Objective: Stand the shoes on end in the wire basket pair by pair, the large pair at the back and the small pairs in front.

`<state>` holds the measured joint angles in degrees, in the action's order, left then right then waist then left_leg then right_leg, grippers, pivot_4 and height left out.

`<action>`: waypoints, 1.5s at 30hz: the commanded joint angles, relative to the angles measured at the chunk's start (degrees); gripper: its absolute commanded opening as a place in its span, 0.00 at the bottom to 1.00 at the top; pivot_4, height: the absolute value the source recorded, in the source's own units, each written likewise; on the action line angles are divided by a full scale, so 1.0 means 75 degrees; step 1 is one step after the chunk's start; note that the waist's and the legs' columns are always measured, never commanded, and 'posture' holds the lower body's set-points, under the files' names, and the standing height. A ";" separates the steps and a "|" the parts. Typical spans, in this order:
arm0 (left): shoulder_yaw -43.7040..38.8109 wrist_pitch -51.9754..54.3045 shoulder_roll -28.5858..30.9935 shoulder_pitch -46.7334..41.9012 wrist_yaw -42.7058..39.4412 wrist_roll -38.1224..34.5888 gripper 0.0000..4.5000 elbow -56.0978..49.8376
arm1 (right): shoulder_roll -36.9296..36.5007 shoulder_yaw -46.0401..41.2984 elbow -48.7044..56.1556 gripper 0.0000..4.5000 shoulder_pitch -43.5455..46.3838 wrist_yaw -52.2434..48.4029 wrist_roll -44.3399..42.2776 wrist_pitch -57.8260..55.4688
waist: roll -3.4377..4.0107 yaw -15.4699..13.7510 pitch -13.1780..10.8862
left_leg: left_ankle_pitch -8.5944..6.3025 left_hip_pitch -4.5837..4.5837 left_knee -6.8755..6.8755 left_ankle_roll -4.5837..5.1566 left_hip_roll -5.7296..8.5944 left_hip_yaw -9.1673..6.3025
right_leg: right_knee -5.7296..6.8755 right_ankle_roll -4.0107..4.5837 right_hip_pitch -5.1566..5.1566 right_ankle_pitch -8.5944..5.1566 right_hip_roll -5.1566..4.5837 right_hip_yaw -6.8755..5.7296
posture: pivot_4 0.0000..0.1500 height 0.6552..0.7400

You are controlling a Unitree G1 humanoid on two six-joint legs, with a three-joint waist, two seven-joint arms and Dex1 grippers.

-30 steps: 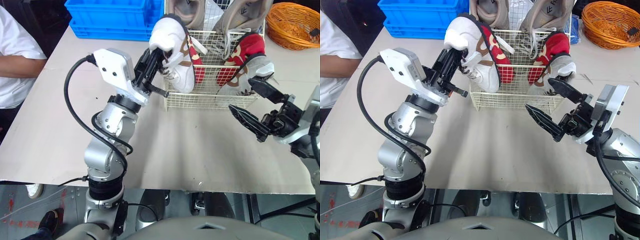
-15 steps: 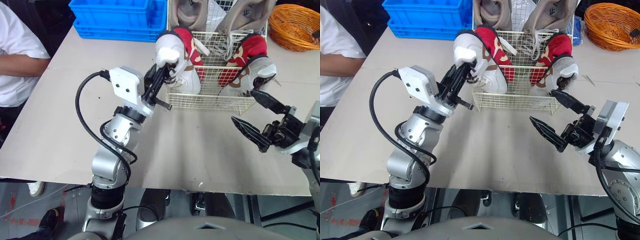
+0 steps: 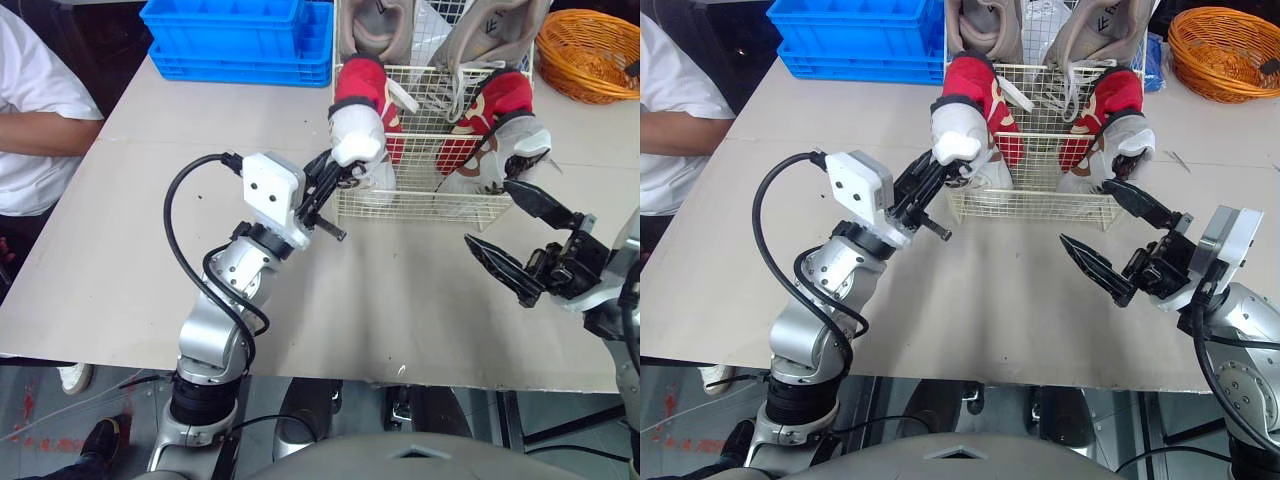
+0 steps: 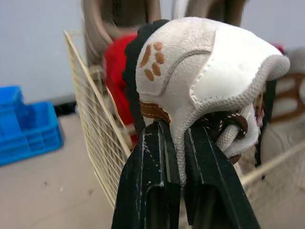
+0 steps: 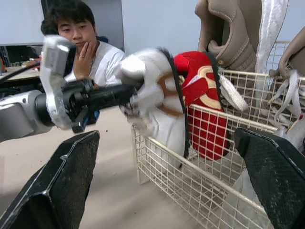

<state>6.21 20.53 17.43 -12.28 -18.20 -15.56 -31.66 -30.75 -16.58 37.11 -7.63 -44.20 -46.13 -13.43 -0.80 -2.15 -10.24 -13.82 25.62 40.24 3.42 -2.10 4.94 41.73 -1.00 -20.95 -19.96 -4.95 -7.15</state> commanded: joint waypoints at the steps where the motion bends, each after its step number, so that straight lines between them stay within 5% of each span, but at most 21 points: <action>1: 0.0224 0.0858 0.0249 0.0179 -0.0385 -0.0167 0.00 0.0441 | 0.0030 -0.0058 0.0087 0.99 0.0021 -0.0063 -0.0025 0.0191 | 0.0012 -0.0001 0.0013 | 0.0000 -0.0001 0.0000 0.0000 0.0000 0.0000 | 0.0000 0.0000 0.0001 0.0000 0.0000 0.0001 | 1.00 0.36; 2: 0.0224 0.0913 0.0278 0.0125 -0.0422 -0.0198 0.00 0.0476 | 0.0032 -0.0053 0.0079 0.99 0.0029 -0.0075 -0.0020 0.0193 | 0.0012 -0.0002 0.0015 | 0.0000 -0.0001 0.0000 0.0000 0.0000 0.0001 | 0.0000 0.0000 0.0001 0.0000 -0.0001 0.0001 | 1.00 0.36; 6: 0.0180 0.1217 0.0307 -0.0037 -0.0598 -0.0455 0.41 0.0569 | 0.0033 -0.0033 0.0021 1.00 0.0089 -0.0121 -0.0001 0.0214 | 0.0025 -0.0002 0.0028 | 0.0000 -0.0003 0.0000 0.0000 0.0001 0.0004 | 0.0000 0.0000 0.0002 0.0000 -0.0001 0.0005 | 1.00 0.36; 14: -0.0169 0.1383 0.0309 0.0027 -0.0757 -0.0823 0.99 0.0478 | 0.0063 -0.0012 -0.0022 1.00 0.0074 -0.0166 0.0029 0.0295 | 0.0049 -0.0012 0.0047 | -0.0001 -0.0024 0.0000 0.0001 -0.0001 -0.0002 | 0.0002 0.0001 0.0024 0.0000 0.0000 0.0004 | 1.00 0.36; 21: -0.0675 0.1401 0.0421 0.0548 -0.1016 -0.1381 0.99 -0.0085 | 0.0016 -0.0176 -0.0176 1.00 -0.0110 -0.0362 0.0008 0.0397 | 0.0064 0.0004 0.0057 | -0.0001 -0.0033 0.0000 0.0001 -0.0004 0.0000 | 0.0008 0.0002 0.0027 -0.0001 0.0001 0.0009 | 1.00 0.36; 28: -0.1846 0.1281 0.1419 0.1722 -0.2217 -0.2368 0.99 -0.0405 | -0.0241 -0.0715 -0.1162 1.00 -0.0537 -0.1092 0.0194 0.0700 | 0.0062 -0.0012 0.0051 | -0.0003 -0.0014 -0.0001 0.0003 -0.0003 -0.0001 | -0.0001 0.0003 0.0015 -0.0001 -0.0001 0.0008 | 1.00 0.36; 38: -0.2229 0.0353 0.2268 0.3293 -0.3103 -0.1652 0.99 0.0167 | -0.0936 -0.0725 -0.3597 1.00 -0.0714 -0.2465 0.1500 0.1594 | 0.0067 -0.0003 0.0049 | -0.0016 -0.0014 -0.0002 0.0021 -0.0004 0.0004 | -0.0011 0.0005 0.0015 -0.0003 -0.0004 0.0008 | 1.00 0.36; 45: -0.2518 -0.0599 0.2364 0.3338 -0.3570 -0.1412 0.99 0.1251 | -0.1085 -0.0734 -0.4974 1.00 -0.0635 -0.3121 0.2042 0.2275 | 0.0073 -0.0001 0.0046 | -0.0024 -0.0009 -0.0004 0.0034 -0.0005 0.0006 | -0.0011 0.0005 0.0006 -0.0003 -0.0006 0.0008 | 1.00 0.36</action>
<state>-11.14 18.32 34.67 13.06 -43.92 -26.45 -23.05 -37.95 -21.06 0.73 -12.56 -66.28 -30.89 1.63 -0.26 -2.16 -9.90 -14.00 25.56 40.21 3.67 -2.13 4.99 41.64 -0.96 -20.91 -19.98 -4.99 -7.09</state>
